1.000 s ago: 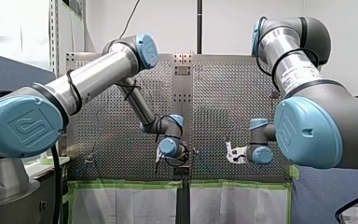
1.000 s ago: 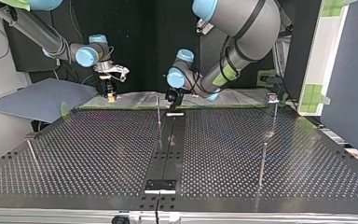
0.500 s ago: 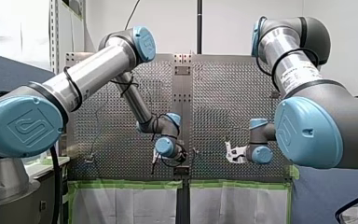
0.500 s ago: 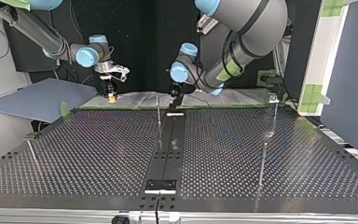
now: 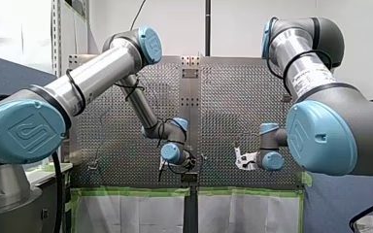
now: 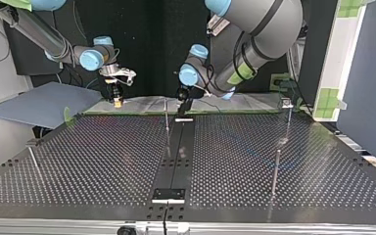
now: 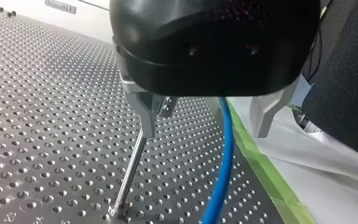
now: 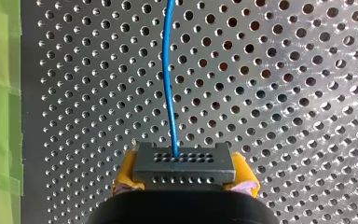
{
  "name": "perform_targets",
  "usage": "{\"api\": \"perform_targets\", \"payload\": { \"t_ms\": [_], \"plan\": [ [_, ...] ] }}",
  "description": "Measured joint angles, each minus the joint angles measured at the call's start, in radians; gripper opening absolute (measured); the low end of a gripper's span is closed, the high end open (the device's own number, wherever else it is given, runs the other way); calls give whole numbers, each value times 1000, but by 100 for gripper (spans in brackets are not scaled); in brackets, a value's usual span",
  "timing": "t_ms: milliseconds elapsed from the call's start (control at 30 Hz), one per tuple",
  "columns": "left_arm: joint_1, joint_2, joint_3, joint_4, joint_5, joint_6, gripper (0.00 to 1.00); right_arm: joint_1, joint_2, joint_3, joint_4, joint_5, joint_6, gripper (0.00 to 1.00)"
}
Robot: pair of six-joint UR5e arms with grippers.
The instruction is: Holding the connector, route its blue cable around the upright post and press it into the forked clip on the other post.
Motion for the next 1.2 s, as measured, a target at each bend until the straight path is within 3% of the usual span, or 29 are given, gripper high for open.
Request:
{"api": "perform_targets", "payload": {
  "t_ms": [233, 433, 800, 1200],
  "plan": [
    [0, 6, -24, 22, 13, -1, 100, 0, 0, 0, 0, 0, 0, 0],
    [-3, 45, -63, 63, 24, -6, 100, 0, 0, 0, 0, 0, 0, 0],
    [-54, 56, -70, 28, 14, -9, 100, 0, 0, 0, 7, 0, -3, 0],
    [-60, 56, -71, 30, 11, -12, 100, -1, 0, 0, 7, 0, -3, 0]
  ]
}}
